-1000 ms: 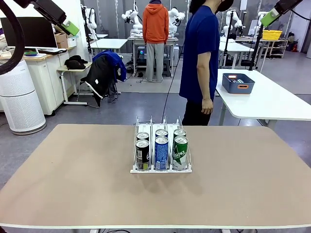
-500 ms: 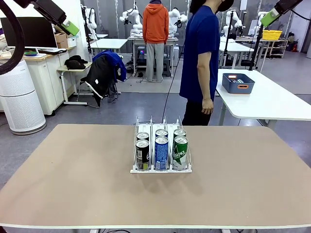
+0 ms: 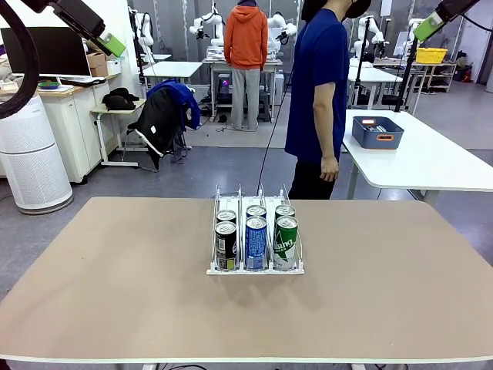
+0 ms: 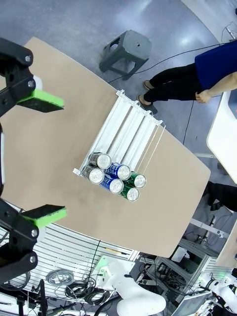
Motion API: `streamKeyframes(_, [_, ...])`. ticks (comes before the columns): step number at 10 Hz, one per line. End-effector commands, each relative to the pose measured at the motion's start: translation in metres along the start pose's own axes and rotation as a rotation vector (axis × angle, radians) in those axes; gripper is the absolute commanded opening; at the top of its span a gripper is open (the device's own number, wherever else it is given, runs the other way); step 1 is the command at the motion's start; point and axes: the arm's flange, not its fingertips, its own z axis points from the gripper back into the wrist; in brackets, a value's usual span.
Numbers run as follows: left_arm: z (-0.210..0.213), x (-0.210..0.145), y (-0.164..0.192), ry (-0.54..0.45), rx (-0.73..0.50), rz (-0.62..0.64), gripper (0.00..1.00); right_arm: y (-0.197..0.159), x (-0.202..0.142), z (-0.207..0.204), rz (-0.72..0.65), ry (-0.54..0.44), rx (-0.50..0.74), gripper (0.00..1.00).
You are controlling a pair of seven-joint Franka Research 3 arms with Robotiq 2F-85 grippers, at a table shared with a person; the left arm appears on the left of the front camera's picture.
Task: Fill the beverage cans into the dispenser.
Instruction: Pick up the Ionic drink handed by the human.
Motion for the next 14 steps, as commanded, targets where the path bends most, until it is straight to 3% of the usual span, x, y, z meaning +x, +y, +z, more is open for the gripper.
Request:
streamKeyframes(1, [-0.0004, -0.0016, 0.0005, 0.003, -0.003, 0.003, 1.0, 0.0, 0.0, 0.0001, 0.0, -0.001, 0.0, 1.0])
streamKeyframes(14, [-0.0004, -0.0016, 0.0005, 0.003, -0.003, 0.003, 1.0, 0.0, 0.0, 0.0001, 0.0, -0.001, 0.0, 1.0])
